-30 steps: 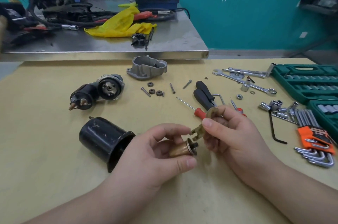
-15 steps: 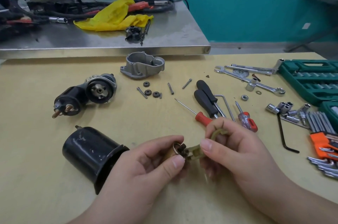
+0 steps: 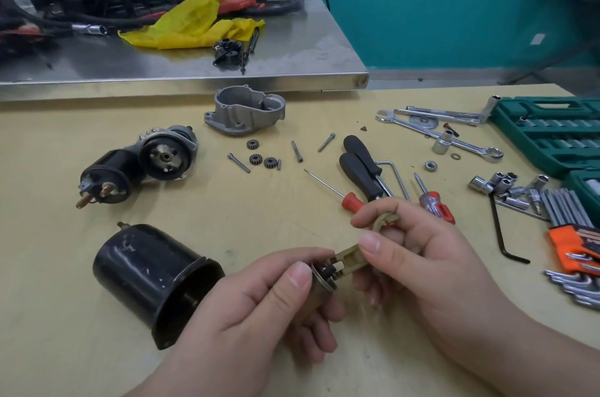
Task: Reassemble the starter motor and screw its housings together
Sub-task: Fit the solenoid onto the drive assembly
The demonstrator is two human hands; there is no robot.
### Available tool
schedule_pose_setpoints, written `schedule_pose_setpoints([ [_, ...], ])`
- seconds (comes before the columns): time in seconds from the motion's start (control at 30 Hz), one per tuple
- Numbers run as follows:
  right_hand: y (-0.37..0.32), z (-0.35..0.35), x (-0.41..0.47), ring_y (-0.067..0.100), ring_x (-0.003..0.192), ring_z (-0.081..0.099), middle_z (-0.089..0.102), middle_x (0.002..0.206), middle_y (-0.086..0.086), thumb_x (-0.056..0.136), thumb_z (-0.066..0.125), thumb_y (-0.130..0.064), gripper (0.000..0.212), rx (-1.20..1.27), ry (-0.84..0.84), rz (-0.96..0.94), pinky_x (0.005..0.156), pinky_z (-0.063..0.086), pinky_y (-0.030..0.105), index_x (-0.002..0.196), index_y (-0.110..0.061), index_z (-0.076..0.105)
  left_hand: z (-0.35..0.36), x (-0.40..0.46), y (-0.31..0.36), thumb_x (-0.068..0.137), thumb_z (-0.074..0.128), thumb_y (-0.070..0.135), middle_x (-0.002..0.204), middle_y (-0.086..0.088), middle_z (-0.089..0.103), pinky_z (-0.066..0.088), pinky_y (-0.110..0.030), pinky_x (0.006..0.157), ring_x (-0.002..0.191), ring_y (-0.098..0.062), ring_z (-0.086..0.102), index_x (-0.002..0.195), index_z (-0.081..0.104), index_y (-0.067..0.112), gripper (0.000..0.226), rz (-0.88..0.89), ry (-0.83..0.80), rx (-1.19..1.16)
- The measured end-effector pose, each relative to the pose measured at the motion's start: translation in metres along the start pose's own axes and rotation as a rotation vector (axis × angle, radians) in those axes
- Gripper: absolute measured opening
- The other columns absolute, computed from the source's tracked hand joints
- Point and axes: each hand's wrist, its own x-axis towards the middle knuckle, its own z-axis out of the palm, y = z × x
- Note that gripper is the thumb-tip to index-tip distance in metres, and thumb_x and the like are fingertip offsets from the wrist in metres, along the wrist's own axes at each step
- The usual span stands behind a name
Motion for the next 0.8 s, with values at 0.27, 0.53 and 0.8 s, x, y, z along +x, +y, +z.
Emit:
schedule_pose_setpoints([
  [0.27,-0.004,0.000,-0.008,0.018,0.059,0.068,0.066,0.065,0.006,0.084,0.081,-0.036,0.022,-0.094,-0.033,-0.039,0.055,0.054,0.026,0.104,-0.028,0.073,-0.004,-0.001,-0.001,0.084,0.071,0.048,0.077,-0.020,0.074,0.055,-0.029,0.057,0.062,-0.030,0.070,0.114,0.082,0.032,0.035,0.005,-0.070,0.114],
  [0.53,-0.006,0.003,-0.013,0.026,0.062,0.065,0.070,0.072,0.014,0.077,0.090,-0.051,0.047,0.043,-0.076,0.044,0.054,0.053,0.029,0.106,-0.018,0.072,-0.007,0.000,-0.003,0.086,0.069,0.047,0.080,-0.010,0.075,0.054,-0.028,0.061,0.066,-0.022,0.069,0.115,0.080,0.036,0.033,0.051,-0.102,0.215],
  [0.8,-0.008,0.007,-0.011,0.024,0.048,0.063,0.066,0.066,0.021,0.079,0.091,-0.034,0.037,0.448,-0.243,0.286,0.050,0.052,0.027,0.104,-0.013,0.074,-0.006,-0.004,-0.002,0.099,0.071,0.050,0.110,-0.021,0.075,0.054,-0.033,0.076,0.081,-0.032,0.066,0.132,0.067,0.016,0.048,0.070,-0.281,0.035],
])
